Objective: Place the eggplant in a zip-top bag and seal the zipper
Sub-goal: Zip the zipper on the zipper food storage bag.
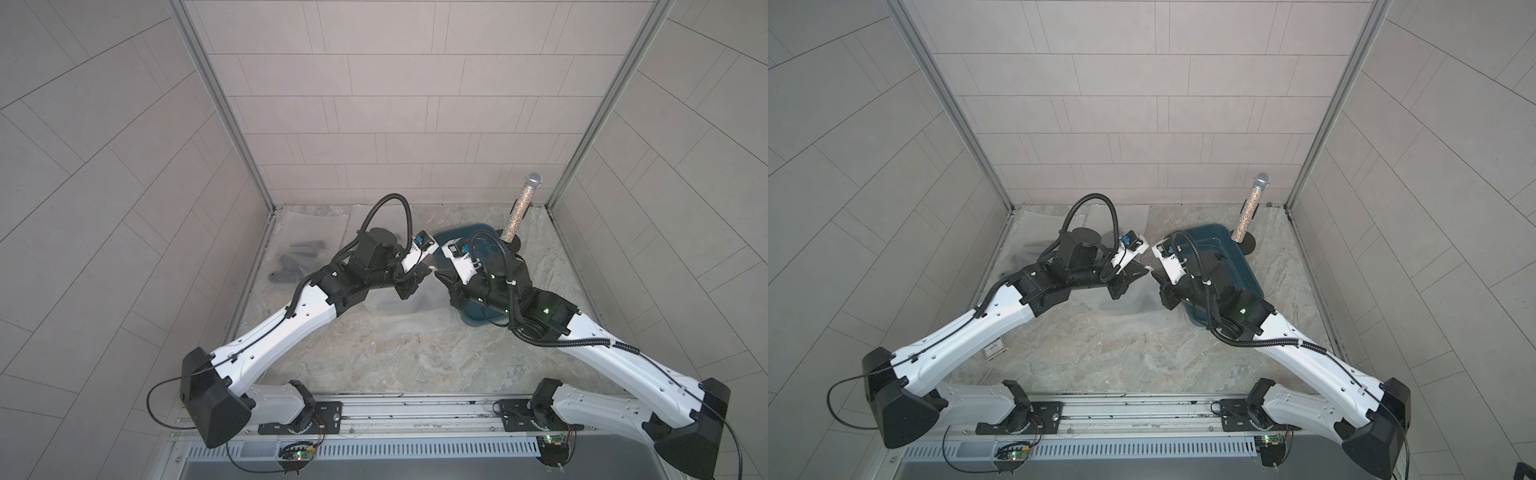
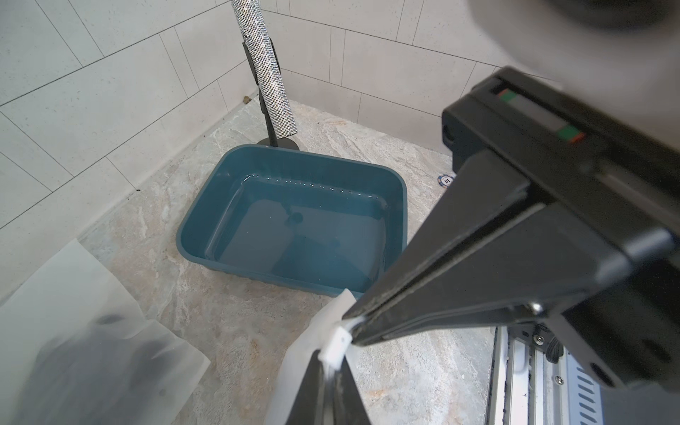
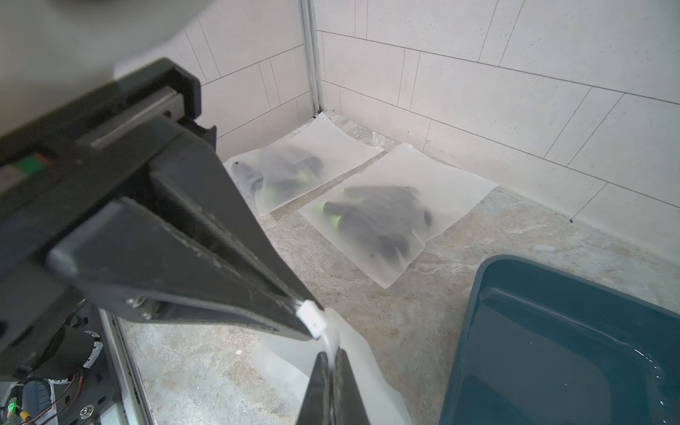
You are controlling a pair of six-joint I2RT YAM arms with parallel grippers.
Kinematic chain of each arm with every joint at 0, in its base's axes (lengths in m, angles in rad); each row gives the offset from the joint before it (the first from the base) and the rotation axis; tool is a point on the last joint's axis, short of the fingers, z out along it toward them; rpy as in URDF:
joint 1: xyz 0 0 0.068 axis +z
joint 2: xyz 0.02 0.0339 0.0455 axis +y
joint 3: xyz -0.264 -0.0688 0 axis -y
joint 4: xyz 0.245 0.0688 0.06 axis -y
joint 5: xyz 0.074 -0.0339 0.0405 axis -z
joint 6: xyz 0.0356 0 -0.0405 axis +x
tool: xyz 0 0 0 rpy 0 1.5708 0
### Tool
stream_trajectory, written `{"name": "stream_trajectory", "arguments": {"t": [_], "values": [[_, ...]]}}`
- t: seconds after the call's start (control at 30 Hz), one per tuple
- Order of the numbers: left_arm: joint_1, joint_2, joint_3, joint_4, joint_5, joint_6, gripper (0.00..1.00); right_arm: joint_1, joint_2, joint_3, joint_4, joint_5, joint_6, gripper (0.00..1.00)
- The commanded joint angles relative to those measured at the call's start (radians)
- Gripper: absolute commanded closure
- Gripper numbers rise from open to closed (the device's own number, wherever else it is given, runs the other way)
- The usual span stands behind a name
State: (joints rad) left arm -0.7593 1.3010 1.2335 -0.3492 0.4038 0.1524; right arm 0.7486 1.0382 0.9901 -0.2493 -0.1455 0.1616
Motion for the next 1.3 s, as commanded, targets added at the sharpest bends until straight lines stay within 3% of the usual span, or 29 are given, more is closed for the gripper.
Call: {"name": "stream_trajectory", "arguments": {"t": [0.0, 0.1, 0.17, 0.33, 0.67, 0.83, 1.03, 1.1, 1.27], "values": [[0.004, -0.028, -0.009, 0.027, 0.018, 0.007, 0.91, -0.008, -0.037, 0.000, 0.030, 0.053, 0.001, 1.00], [0.004, -0.037, -0.017, 0.035, 0.014, -0.004, 0.92, -0.017, -0.060, -0.026, 0.064, 0.046, 0.003, 0.99], [0.005, -0.045, -0.027, 0.044, 0.008, -0.012, 0.94, -0.021, -0.067, -0.041, 0.076, 0.030, 0.001, 0.85], [0.017, -0.051, -0.038, 0.049, 0.014, -0.020, 0.94, -0.043, -0.104, -0.102, 0.126, -0.003, 0.013, 0.68], [0.020, -0.046, -0.041, 0.048, 0.061, -0.016, 0.95, -0.086, -0.081, -0.123, 0.219, -0.159, 0.011, 0.62], [0.020, -0.048, -0.041, 0.033, 0.078, -0.004, 0.95, -0.086, -0.044, -0.112, 0.258, -0.199, 0.014, 0.65], [0.020, -0.048, -0.039, 0.032, 0.078, -0.001, 0.94, -0.086, -0.023, -0.096, 0.258, -0.230, 0.013, 1.00], [0.021, -0.045, -0.036, 0.025, 0.077, 0.001, 0.93, -0.086, -0.031, -0.098, 0.258, -0.225, 0.014, 1.00], [0.022, -0.046, -0.030, 0.038, 0.058, -0.015, 0.65, -0.086, -0.039, -0.086, 0.231, -0.220, 0.001, 1.00]]}}
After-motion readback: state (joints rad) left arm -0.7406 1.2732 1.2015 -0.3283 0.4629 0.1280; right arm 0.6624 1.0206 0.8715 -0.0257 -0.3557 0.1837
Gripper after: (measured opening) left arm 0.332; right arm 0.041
